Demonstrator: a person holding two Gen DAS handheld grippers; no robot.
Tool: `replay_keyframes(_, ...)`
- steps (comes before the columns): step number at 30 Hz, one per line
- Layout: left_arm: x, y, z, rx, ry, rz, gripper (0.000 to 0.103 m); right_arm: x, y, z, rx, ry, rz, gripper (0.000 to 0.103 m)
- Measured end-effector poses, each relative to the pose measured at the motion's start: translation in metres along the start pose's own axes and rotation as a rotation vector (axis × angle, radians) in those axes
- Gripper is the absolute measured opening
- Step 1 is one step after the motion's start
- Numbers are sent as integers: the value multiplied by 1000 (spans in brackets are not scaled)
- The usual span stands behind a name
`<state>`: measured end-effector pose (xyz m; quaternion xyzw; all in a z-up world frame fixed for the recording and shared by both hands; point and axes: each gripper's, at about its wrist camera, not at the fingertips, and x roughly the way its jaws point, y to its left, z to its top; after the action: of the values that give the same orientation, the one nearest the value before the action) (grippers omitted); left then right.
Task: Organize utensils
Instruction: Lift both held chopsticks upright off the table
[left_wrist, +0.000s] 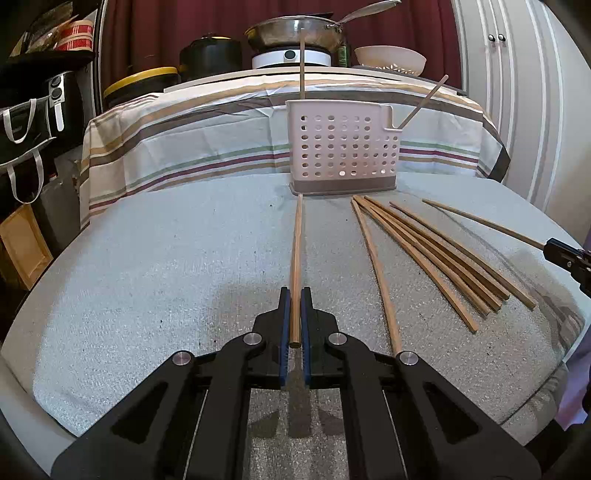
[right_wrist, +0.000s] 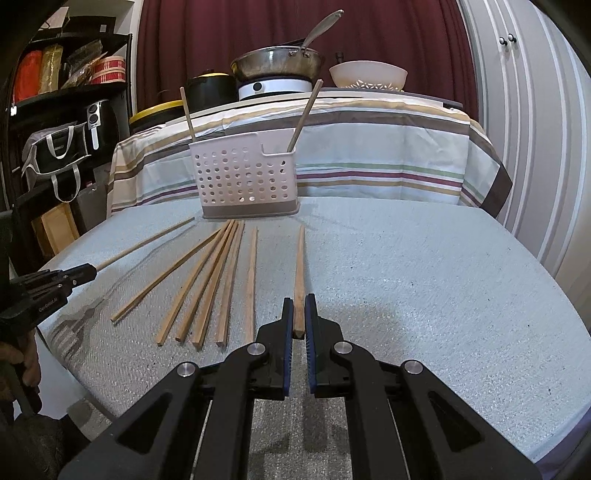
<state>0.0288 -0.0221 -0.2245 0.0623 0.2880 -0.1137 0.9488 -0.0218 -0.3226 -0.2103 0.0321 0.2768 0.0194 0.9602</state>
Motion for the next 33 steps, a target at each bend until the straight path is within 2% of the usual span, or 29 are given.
replay_keyframes(11,-4,0,2,-4,-13,7,6,-1,2,1,-3,-3,6,7)
replay_keyframes(21,-23,2,18,-22,-93,16,6,-7,4,7,-2,-25,8,7)
replay_keyframes(33,-43,3,35,-27,-142,17,6,-15,4,17,-2,-48,11,7)
